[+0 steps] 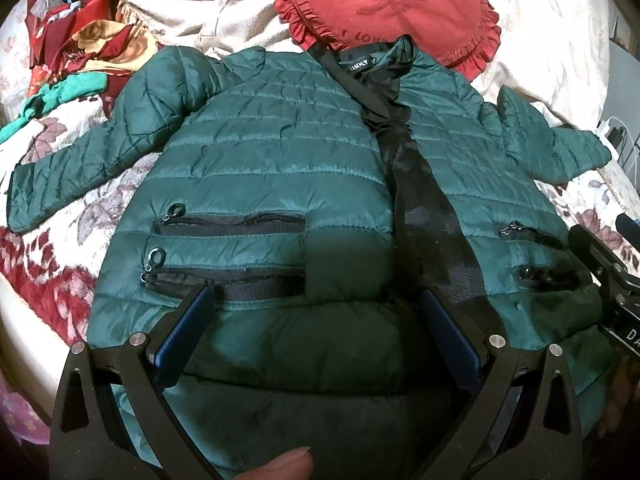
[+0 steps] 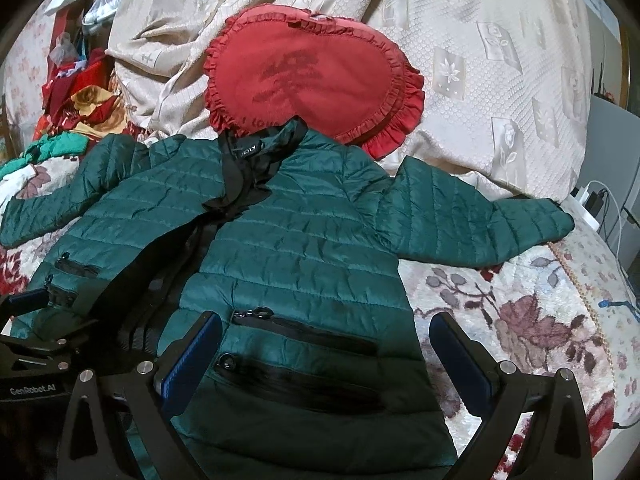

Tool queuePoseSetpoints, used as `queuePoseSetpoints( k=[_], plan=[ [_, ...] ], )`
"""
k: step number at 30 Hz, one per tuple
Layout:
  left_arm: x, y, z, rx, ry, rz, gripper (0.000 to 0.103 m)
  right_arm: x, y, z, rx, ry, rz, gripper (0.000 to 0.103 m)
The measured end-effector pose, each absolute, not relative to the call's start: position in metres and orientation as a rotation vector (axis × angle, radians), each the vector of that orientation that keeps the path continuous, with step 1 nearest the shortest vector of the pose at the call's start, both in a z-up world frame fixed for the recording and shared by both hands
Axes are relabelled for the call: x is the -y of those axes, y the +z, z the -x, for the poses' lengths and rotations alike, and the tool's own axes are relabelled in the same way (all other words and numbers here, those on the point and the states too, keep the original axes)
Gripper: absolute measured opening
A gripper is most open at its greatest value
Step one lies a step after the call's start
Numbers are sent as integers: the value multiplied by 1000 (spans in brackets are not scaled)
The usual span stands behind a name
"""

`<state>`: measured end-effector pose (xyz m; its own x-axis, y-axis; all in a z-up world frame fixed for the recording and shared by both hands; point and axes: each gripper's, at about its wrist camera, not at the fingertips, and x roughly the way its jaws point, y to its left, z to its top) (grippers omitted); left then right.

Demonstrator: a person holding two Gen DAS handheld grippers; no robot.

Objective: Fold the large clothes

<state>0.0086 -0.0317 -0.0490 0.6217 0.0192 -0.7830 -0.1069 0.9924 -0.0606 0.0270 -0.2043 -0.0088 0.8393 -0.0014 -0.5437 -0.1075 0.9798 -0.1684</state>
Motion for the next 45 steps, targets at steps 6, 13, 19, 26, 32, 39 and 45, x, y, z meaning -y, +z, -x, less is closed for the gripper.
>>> queuePoseSetpoints(
  k=[6,13,19,26,32,39,45],
  plan=[
    [30,-49,-8,-898,71,104,103,204,-9,-27,-576,56,192,103],
    [30,-49,-7,-898,72,104,103,205,-10,-27,-574,57,184,103],
    [30,-50,-6,-900,75,99,103,208,-8,-27,-572,60,173,103],
    [29,-51,-7,-902,74,101,103,208,-8,-27,-571,59,172,103],
    [29,-53,-8,-907,70,108,103,212,-9,-29,-584,36,159,103],
    [27,-55,-8,-915,65,117,103,212,-9,-30,-587,39,159,103],
    [27,-56,-9,-925,64,125,103,212,-10,-30,-588,40,159,103]
  ],
)
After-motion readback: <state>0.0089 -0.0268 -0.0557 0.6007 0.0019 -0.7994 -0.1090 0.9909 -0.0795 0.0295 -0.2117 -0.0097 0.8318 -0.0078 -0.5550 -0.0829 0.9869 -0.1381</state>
